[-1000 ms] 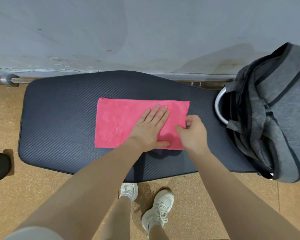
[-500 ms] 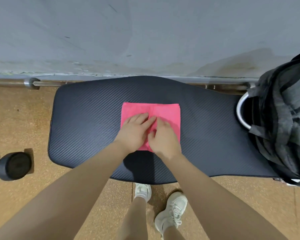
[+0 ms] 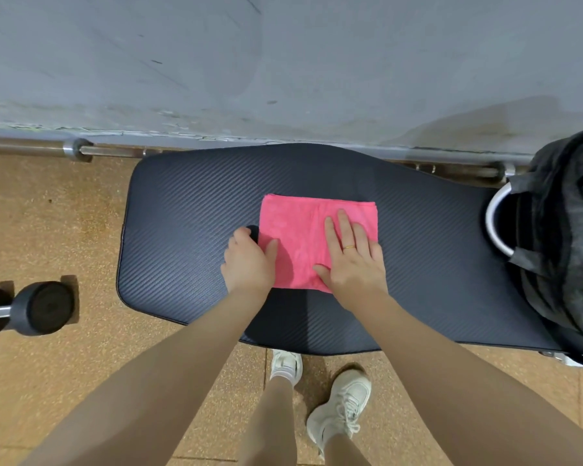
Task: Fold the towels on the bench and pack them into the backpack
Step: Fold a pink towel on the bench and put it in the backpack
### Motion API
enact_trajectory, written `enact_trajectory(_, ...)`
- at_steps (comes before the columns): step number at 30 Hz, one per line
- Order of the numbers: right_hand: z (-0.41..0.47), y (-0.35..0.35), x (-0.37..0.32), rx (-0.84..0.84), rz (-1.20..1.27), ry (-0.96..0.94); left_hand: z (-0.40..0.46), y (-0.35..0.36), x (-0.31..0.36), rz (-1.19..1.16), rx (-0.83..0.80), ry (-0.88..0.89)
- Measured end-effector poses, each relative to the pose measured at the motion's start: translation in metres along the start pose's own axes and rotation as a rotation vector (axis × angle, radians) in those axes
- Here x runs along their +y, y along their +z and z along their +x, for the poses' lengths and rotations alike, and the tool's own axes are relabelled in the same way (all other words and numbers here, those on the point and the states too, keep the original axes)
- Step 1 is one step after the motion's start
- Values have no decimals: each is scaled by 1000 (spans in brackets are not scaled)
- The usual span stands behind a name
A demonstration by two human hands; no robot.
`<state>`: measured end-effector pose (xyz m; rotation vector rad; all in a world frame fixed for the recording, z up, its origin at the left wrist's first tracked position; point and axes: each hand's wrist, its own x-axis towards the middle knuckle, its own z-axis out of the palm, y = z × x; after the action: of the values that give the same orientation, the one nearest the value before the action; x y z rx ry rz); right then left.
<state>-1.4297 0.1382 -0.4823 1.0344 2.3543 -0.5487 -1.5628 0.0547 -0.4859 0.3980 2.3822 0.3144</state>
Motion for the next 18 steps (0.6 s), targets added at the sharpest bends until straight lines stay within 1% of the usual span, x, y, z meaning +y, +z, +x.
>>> enact_trajectory(2,1,-1,0,-9,-12,10,2,1,2,104,-117,-37)
enact_trajectory(4,0,-2,0,-19,-15,15,1,0,5,108,-197,-22)
enact_trajectory(6,0,-2,0,-19,29,10,-4,-5,10,-26,-177,106)
enact_trajectory(8,3,-3,3,-19,215,11,-15,-12,19,-130,-132,304)
enact_trajectory(10,6,-8,8,3,573,12,-31,-15,31,-122,-151,504)
enact_trajectory(11,7,-13,13,2,822,10,-38,-13,36,-91,-173,573)
enact_trajectory(12,6,-20,20,-23,1121,29,-44,-8,42,-51,-199,617)
enact_trajectory(14,0,-38,34,-106,1697,158,-50,4,52,48,-252,652)
enact_trajectory(15,-2,-45,42,-94,1830,225,-51,11,57,102,-271,660)
enact_trajectory(16,-3,-48,49,-38,1822,285,-51,18,60,146,-286,665)
enact_trajectory(18,-3,-44,60,76,1544,386,-52,27,66,162,-329,673)
